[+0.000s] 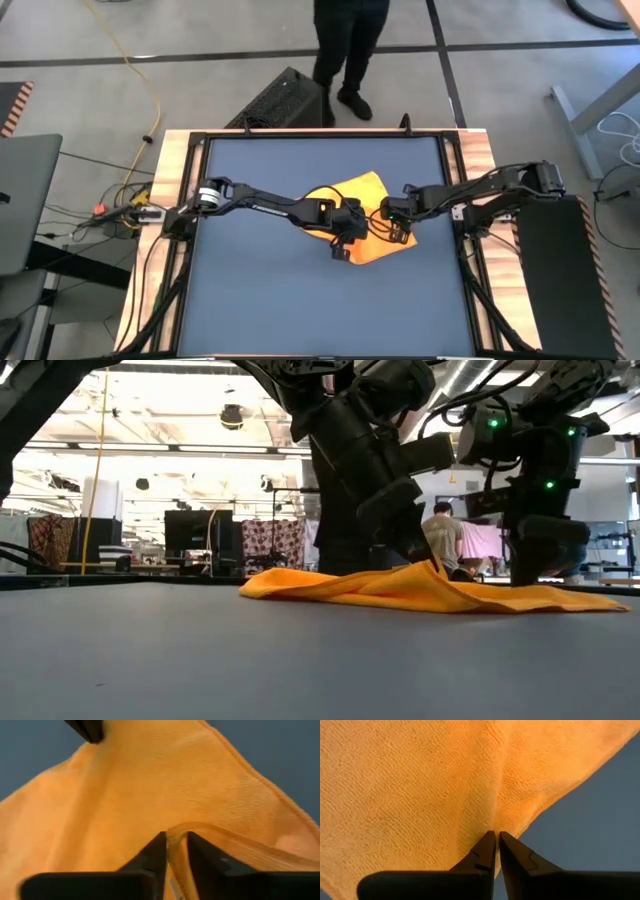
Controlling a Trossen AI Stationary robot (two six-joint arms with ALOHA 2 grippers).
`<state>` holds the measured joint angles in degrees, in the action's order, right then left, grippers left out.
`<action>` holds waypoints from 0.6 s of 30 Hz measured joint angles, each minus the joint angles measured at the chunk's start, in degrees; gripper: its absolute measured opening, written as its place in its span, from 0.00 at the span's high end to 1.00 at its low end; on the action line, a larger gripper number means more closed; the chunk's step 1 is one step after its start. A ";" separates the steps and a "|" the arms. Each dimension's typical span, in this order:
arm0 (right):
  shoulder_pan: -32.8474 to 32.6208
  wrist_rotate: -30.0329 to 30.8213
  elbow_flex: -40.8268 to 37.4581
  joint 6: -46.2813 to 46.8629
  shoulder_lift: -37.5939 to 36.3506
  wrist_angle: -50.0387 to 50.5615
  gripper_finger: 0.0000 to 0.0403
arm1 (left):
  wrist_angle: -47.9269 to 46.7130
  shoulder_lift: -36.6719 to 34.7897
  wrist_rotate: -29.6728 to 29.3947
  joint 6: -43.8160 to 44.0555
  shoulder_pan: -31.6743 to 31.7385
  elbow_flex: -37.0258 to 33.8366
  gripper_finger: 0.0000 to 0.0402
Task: Roll towel into tight, uniform cylinder
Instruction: Roll the orange microfiber towel
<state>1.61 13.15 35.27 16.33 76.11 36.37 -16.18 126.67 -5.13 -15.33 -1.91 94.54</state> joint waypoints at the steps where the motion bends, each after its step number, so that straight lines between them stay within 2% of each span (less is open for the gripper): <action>1: 0.00 -0.01 0.00 -0.06 -0.50 0.48 0.87 | -0.01 0.00 0.26 -0.01 0.00 0.00 0.95; 9: 0.00 -1.36 0.00 0.07 -3.10 1.38 0.87 | -2.09 -1.16 1.69 -1.46 -0.41 -0.02 1.00; 14: 0.73 -1.85 0.00 0.09 -3.07 2.61 0.86 | -8.73 -6.56 1.80 -2.45 -1.88 0.04 1.00; 18: 1.13 -3.53 0.07 -0.36 -3.07 3.09 0.79 | -13.27 -10.89 1.86 -2.48 -2.79 -2.80 1.00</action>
<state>2.74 9.61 35.33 15.98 73.03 39.45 -29.45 115.79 -3.27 -17.80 -4.70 91.74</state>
